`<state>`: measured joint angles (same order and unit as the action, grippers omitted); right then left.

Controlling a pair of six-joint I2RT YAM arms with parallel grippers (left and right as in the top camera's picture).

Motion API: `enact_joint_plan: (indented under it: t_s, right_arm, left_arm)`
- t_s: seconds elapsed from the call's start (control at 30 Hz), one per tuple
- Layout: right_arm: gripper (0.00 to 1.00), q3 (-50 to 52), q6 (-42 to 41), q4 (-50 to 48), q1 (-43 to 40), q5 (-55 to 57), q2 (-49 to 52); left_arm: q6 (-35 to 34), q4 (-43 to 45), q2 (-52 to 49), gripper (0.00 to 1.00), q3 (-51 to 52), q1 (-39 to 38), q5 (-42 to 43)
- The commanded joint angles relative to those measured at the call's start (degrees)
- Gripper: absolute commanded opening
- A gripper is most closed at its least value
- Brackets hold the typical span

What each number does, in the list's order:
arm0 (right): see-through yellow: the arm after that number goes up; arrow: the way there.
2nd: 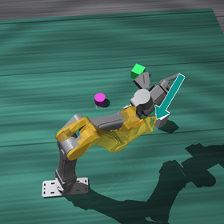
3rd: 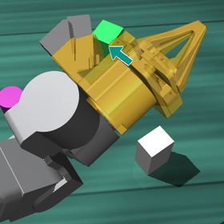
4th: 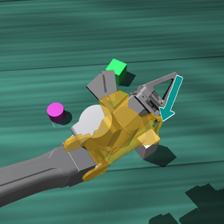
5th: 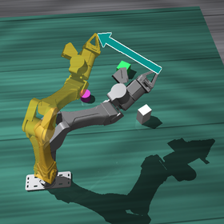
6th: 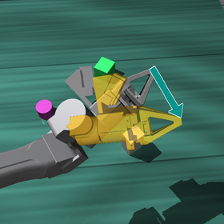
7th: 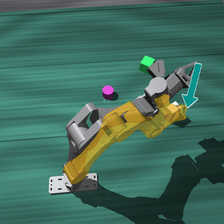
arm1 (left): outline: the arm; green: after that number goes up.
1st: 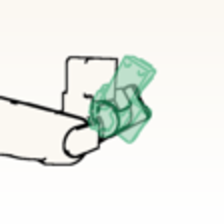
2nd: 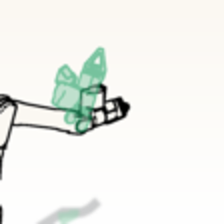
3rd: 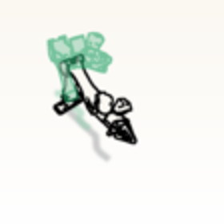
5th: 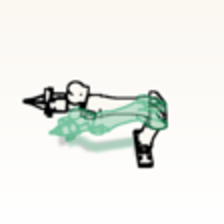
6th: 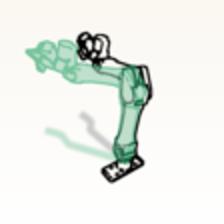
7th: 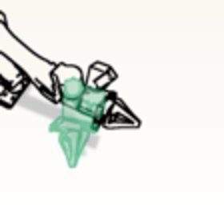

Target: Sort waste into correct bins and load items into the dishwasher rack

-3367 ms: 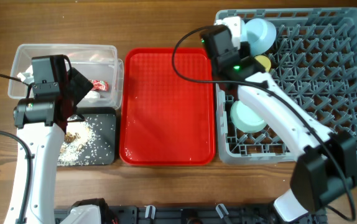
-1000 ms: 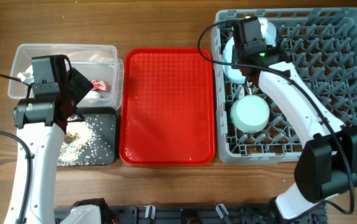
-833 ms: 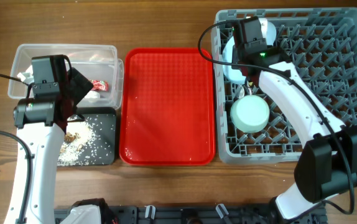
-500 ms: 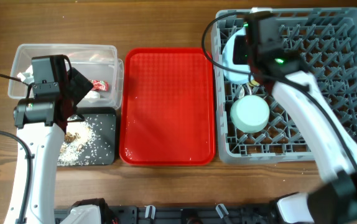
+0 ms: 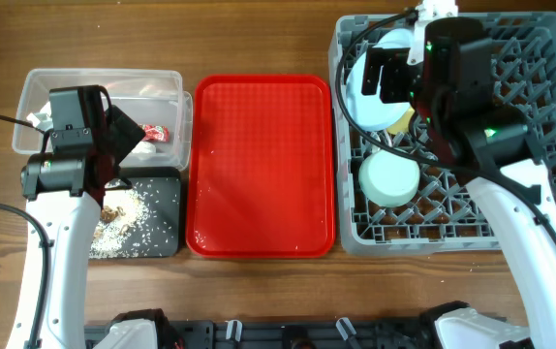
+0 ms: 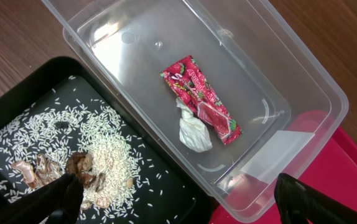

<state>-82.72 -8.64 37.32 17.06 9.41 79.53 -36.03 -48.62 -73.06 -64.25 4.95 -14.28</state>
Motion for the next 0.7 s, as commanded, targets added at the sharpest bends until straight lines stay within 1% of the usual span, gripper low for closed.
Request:
enact_joint_plan:
  t_s: [0.0, 0.3, 0.4, 0.57, 0.67]
  right_arm:
    - [1.00, -0.4, 1.1, 0.0, 0.1, -0.9, 1.0]
    - [1.00, -0.1, 1.1, 0.1, 0.1, -0.9, 1.0]
    - [1.00, -0.1, 1.1, 0.3, 0.1, -0.9, -0.3]
    - [1.00, -0.1, 1.2, 0.5, 0.1, -0.9, -7.0]
    - [1.00, -0.1, 1.1, 2.9, 0.1, 0.1, -13.5]
  left_arm:
    - [0.9, 0.1, 0.5, 1.00, -0.7, 0.3, -0.3]
    - [0.9, 0.1, 0.5, 1.00, -0.7, 0.3, -0.3]
    - [0.9, 0.1, 0.5, 1.00, -0.7, 0.3, -0.3]
    - [0.9, 0.1, 0.5, 1.00, -0.7, 0.3, -0.3]
    - [0.9, 0.1, 0.5, 1.00, -0.7, 0.3, -0.3]
